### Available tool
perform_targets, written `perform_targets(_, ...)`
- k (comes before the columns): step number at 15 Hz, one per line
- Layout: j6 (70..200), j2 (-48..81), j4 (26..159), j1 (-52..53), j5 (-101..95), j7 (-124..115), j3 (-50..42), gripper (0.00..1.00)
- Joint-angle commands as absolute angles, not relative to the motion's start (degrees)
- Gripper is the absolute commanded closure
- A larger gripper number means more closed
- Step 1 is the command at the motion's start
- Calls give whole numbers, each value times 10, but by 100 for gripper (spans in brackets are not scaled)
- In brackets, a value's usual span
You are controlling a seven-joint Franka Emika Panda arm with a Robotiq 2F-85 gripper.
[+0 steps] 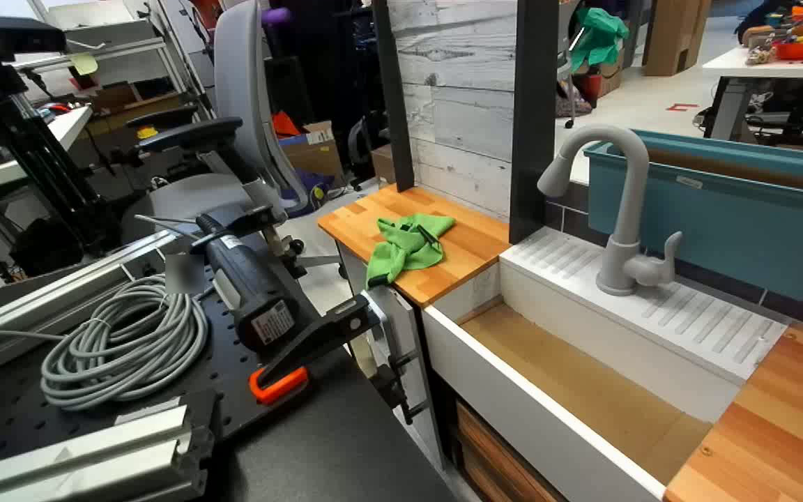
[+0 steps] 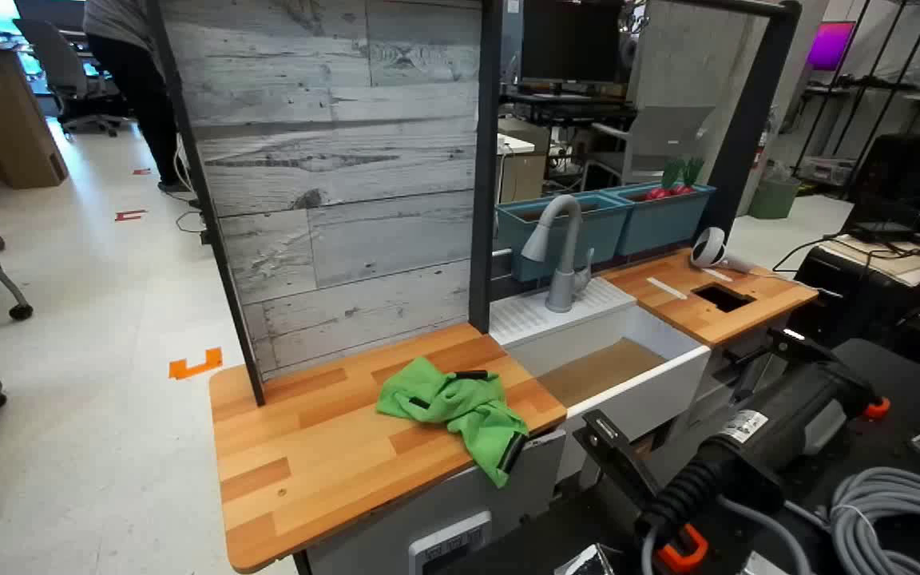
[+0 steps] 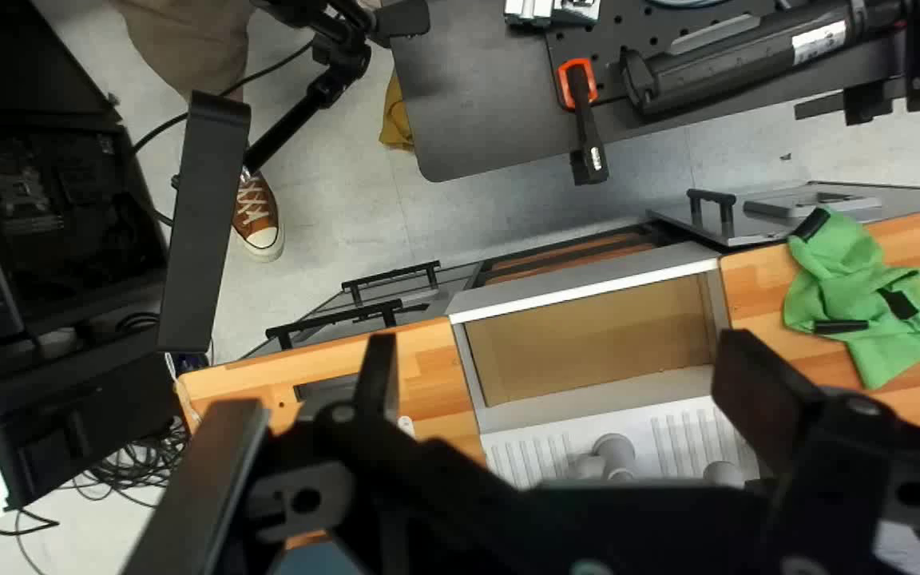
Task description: Unfold the towel on the table
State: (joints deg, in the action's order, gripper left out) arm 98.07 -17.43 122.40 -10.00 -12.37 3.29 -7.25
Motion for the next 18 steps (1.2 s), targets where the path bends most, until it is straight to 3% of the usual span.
perform_targets(1, 979, -174, 1222, -94, -125, 32, -78, 0)
perform_targets(4, 996, -177, 1239, -92, -136, 15, -70, 0)
perform_targets(12, 1207, -222, 1465, -34, -116, -56, -5, 0)
perform_targets(18, 1410, -146, 1579, 19, -85, -135, 58, 0)
